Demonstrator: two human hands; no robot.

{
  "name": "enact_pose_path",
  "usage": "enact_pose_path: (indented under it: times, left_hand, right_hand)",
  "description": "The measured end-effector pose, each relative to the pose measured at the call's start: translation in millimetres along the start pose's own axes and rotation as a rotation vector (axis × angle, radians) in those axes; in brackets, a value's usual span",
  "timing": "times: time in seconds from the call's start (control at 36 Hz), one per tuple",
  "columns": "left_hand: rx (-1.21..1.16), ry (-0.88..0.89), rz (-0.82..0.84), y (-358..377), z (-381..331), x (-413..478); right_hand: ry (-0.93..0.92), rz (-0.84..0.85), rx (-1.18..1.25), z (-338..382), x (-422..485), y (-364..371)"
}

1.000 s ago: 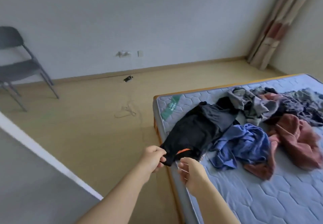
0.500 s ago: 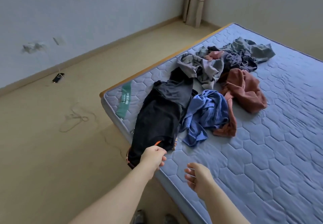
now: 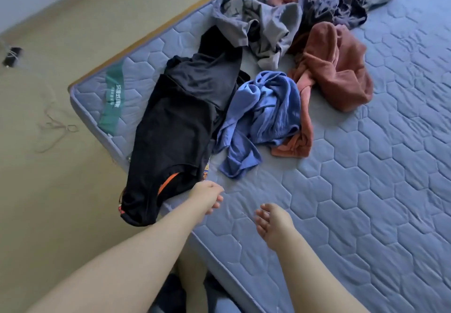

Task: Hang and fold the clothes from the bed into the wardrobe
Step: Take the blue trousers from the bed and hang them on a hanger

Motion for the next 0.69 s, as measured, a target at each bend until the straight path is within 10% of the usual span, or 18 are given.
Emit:
enact_pose_path:
  times: [0.33, 0.5, 0.69]
  left_hand:
    - [0.515, 0.238, -0.245, 53.4, -42.4, 126.8]
    - [0.041, -0.042, -0.09, 83.9, -33.9, 163.7]
    - [0.505, 0.124, 0.063, 89.6, -19.2, 142.7]
  right_hand:
    - [0.108, -0.015, 0.007, 44.4, 89.7, 7.5]
    - [0.104, 0.015, 0.029, 51.3, 114.8, 10.7]
    - [0.153, -0.01, 0.097, 35.3, 116.2, -3.4]
Point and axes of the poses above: each hand's wrist, its own x-axis towards the middle knuckle, its own y-axis out of the palm, z = x × y, the point moved 6 cm from there along x, towards the middle knuckle, and after that the axes turned 5 degrees about y, right-handed, at the moved point
